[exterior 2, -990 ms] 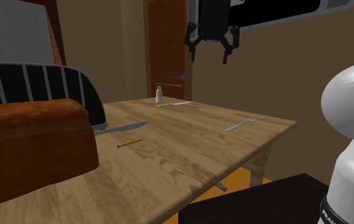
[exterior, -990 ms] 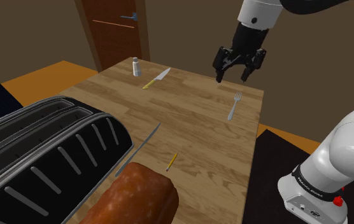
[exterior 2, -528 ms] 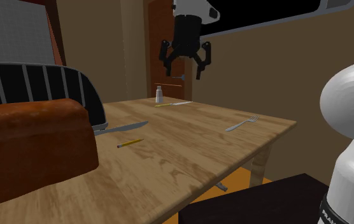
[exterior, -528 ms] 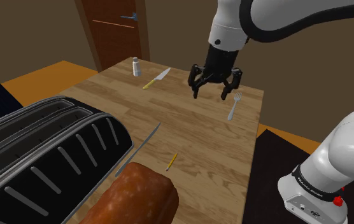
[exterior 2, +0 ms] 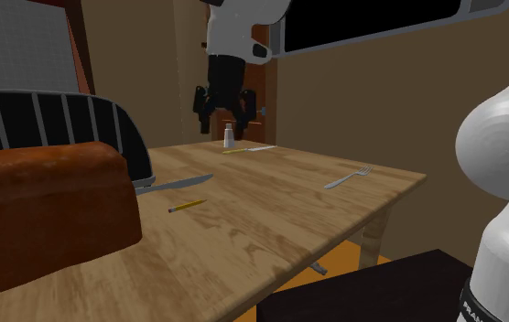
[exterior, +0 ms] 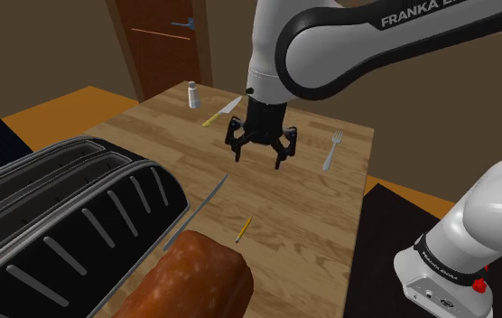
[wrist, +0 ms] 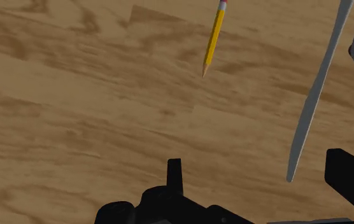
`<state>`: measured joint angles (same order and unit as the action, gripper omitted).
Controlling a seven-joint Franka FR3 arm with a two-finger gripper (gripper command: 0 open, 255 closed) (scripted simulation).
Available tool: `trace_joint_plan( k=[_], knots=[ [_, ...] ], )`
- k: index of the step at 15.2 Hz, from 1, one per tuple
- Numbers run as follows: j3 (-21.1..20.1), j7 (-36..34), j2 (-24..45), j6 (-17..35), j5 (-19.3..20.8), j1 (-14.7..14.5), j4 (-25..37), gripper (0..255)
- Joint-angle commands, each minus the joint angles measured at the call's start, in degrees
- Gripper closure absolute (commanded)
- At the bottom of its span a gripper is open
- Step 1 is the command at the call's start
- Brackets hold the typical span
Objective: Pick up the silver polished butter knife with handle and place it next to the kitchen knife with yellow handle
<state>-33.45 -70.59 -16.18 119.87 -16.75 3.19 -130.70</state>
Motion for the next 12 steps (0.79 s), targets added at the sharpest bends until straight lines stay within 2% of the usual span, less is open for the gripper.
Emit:
trace_joint_plan(
  k=[1, 5, 9, 10, 12],
  knots=[
    [-2.50, -5.92, 5.00, 2.28, 1.32, 0.79, 2.56, 0],
    [-5.84, -17.75, 15.75, 6.26, 6.51, 1.30, 8.25, 0],
    [-5.98, -29.59, 26.95, 8.96, 13.23, -0.96, 15.18, 0],
    [-5.50, -31.91, 29.28, 9.34, 14.54, -1.87, 16.86, 0],
    [-5.09, -32.36, 30.26, 10.68, 15.20, -2.50, 16.39, 0]
  ],
)
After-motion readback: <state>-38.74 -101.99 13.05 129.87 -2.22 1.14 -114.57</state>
